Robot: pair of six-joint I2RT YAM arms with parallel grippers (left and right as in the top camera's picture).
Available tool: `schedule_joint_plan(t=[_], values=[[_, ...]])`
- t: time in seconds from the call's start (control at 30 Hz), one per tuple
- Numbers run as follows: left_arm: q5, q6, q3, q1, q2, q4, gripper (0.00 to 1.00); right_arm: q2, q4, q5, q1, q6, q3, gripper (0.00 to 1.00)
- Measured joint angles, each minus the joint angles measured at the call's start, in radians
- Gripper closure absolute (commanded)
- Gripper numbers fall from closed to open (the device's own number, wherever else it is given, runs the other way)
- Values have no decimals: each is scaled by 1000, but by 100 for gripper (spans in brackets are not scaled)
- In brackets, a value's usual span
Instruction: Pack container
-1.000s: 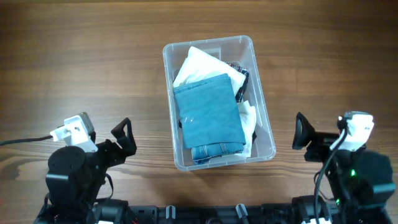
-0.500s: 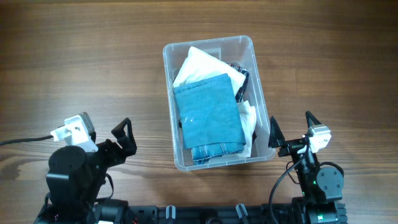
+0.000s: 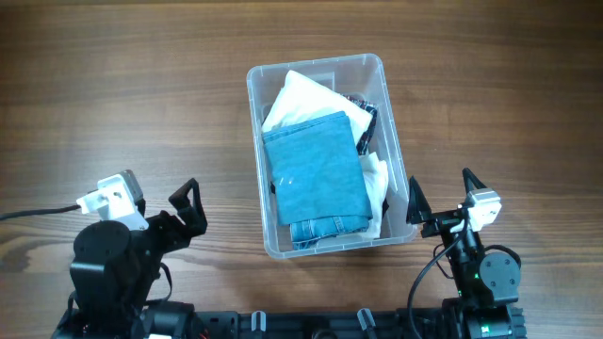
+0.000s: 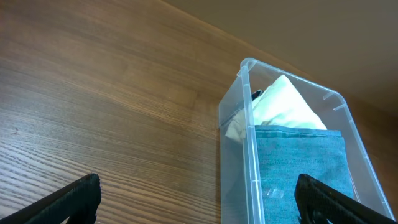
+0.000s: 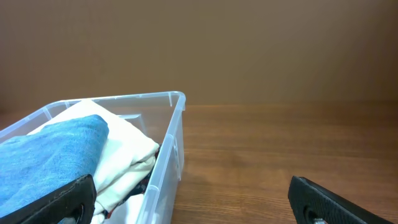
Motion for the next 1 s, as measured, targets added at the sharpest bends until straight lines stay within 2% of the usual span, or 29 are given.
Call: schedule_joint_plan(t=[0.13,0.23,0.43,0.47,0.57,0.63,0.77,1.0], values=[[-42,46,-7,0,-17,-86,0,0,0,0,0,0,0,0],[-65,111,-100,39,-124,-56,0,0,0,0,0,0,0,0],[-71,200,-470,84,-380,339,0,0,0,-3,0,0,0,0],[-69,206,-543,84,-416,441,0,0,-1,-3,0,0,0,0],[-56,216,-704,84,-446,711,0,1,-1,-3,0,0,0,0],[-33,219,-753,84,-454,798,0,1,0,-3,0,0,0,0],[45,219,-809,84,-457,808,0,1,0,-3,0,0,0,0],[64,221,-809,84,-457,808,0,1,0,-3,0,0,0,0]])
